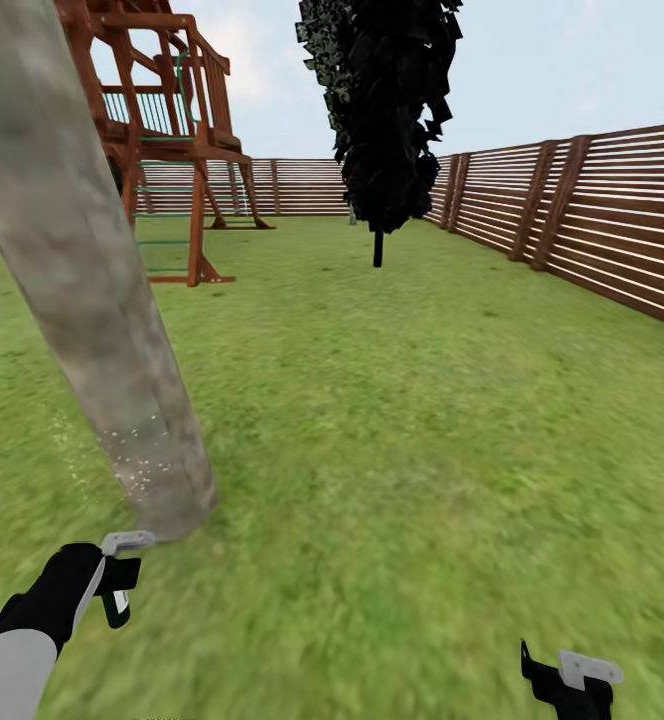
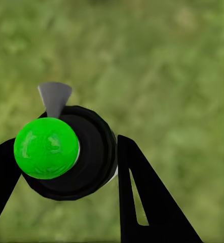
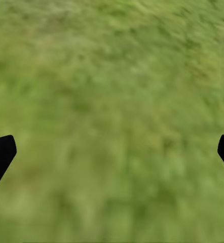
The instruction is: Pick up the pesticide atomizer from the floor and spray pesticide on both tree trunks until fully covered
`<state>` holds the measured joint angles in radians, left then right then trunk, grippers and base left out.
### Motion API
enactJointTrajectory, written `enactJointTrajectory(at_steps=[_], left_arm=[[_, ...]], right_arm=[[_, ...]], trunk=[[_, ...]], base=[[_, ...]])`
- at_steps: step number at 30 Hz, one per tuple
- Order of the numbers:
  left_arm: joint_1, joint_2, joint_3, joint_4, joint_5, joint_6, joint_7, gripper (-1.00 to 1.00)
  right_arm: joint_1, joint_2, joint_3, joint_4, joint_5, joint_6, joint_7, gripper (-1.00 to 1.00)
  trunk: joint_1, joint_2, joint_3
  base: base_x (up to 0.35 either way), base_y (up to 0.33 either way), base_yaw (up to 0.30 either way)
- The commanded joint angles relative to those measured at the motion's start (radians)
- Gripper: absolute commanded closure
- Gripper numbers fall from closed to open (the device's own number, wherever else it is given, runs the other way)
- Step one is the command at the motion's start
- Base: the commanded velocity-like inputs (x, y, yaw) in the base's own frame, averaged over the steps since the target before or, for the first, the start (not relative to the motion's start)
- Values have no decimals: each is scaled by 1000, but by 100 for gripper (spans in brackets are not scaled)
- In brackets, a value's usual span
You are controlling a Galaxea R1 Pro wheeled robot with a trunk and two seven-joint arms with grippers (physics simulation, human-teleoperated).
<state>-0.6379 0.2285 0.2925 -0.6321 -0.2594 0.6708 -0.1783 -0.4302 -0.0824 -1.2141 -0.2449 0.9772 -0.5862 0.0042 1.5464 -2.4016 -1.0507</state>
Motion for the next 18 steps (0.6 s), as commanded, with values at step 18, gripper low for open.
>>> enactJointTrajectory(at_steps=[18], left_arm=[[-1,-1,4,0,-11,4,-4,100]], right_arm=[[-1,-1,-9,1,9,-4,0,-100]], trunk=[[0,0,-1]], base=[[82,-270,125]])
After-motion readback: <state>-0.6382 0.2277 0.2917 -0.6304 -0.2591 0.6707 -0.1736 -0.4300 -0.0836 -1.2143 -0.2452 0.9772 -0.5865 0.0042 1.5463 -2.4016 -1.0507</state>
